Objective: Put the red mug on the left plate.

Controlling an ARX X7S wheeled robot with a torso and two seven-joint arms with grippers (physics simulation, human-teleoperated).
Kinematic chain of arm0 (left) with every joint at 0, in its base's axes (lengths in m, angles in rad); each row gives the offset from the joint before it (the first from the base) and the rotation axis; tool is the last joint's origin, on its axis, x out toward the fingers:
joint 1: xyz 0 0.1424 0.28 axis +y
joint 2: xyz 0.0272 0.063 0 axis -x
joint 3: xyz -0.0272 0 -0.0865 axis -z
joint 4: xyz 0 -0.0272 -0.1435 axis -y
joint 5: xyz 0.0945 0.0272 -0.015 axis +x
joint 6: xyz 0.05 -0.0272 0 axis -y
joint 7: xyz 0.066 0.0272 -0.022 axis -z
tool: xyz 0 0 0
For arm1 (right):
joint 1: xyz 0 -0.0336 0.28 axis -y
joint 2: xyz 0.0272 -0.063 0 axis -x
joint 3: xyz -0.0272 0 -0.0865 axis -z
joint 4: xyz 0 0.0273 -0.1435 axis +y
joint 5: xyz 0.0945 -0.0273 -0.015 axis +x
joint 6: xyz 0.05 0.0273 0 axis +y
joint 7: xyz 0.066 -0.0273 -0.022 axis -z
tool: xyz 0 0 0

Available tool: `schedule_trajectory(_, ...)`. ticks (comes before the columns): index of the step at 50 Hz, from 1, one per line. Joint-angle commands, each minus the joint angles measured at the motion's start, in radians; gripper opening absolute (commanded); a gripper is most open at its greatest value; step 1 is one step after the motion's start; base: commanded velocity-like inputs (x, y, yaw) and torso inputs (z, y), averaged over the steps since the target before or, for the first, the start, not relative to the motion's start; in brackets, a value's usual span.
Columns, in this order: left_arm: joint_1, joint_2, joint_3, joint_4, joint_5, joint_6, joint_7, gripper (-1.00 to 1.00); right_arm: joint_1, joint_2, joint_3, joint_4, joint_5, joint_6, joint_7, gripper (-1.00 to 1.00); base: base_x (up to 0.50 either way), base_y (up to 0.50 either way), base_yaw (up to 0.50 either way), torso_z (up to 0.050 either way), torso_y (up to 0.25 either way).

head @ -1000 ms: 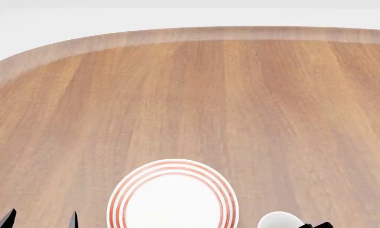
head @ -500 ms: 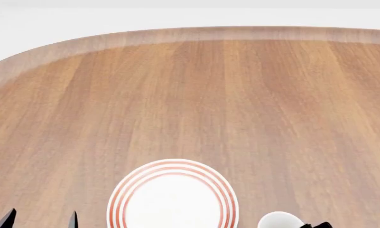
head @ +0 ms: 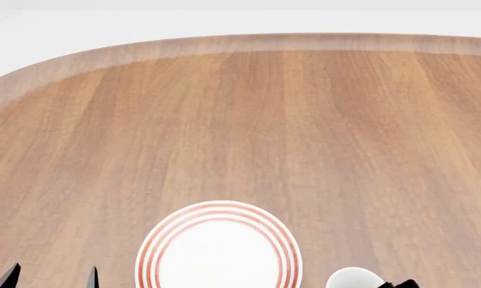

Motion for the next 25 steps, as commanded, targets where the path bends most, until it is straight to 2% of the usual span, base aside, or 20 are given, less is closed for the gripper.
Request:
schedule_trajectory(1, -0.001, -0.003, 0.003, 0.000, -0.003, 0.001, -0.004, 1.00, 0.029, -0.003, -0.006, 0.068, 0.000, -0.014, -0.004, 1.00, 0.00, 0.00, 0.00, 0.000, 0.000)
schedule_trajectory(25, -0.001, -0.011, 0.007, 0.003, -0.008, 0.003, -0.013, 1.00, 0.055, -0.002, -0.014, 0.135, 0.015, -0.036, -0.011, 1.00, 0.00, 0.00, 0.00, 0.000, 0.000)
